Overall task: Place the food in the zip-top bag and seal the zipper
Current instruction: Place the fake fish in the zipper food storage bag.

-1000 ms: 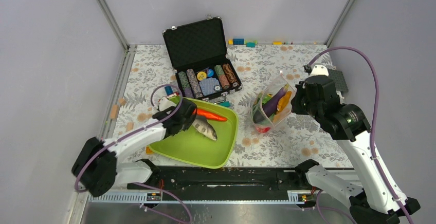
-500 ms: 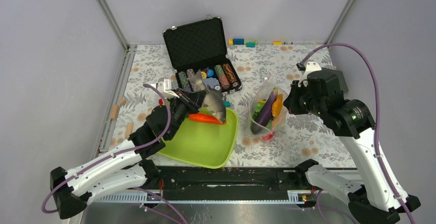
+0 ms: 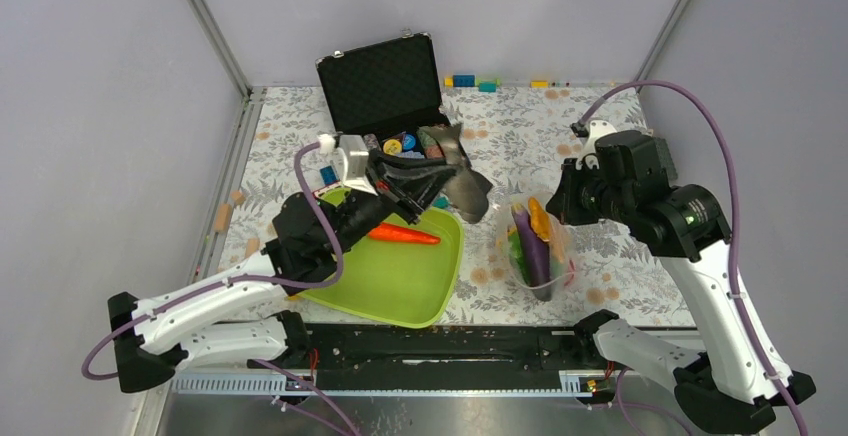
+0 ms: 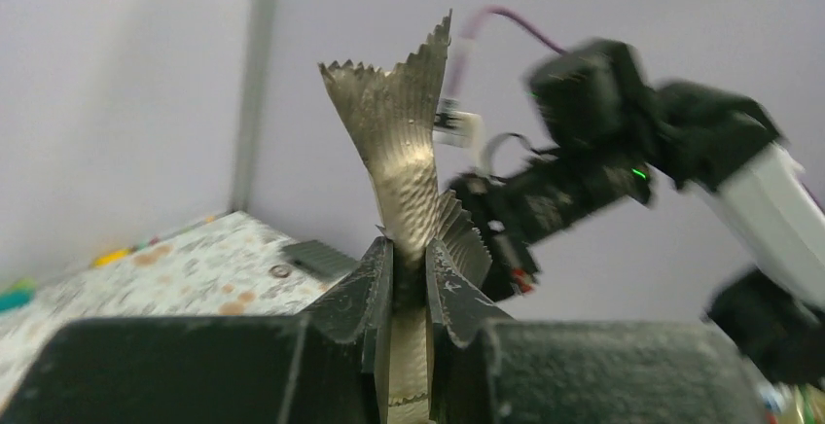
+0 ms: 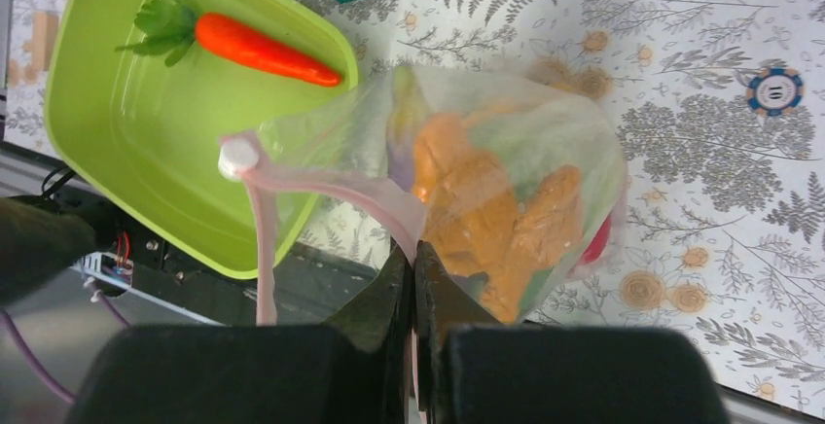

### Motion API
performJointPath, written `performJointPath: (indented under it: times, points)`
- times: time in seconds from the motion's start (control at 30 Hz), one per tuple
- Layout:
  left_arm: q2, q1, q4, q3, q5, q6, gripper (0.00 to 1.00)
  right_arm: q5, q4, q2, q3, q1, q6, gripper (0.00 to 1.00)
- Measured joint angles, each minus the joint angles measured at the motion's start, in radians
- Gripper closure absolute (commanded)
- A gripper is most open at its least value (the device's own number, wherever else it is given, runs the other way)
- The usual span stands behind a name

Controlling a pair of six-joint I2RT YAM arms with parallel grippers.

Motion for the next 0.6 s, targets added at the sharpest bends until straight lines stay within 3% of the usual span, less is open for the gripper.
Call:
performJointPath:
  times: [0.17,0.37,0.6]
  points:
    - [0.076,-0.008,0.066,0.046,0.306,0.097,1.0,-0.061,0.003,0.025,0.0,0.0,0.006,1.0]
    - [0.195,-0.011,0.112,0.125,0.569,0.21,1.0,-0.134,0.005,0.03,-0.001,0.0,0.006,1.0]
    - [0.299,-0.011,-0.059,0.228,0.848,0.389,1.0,-0.202,0.008,0.03,-0.002,0.0,0.002,1.0]
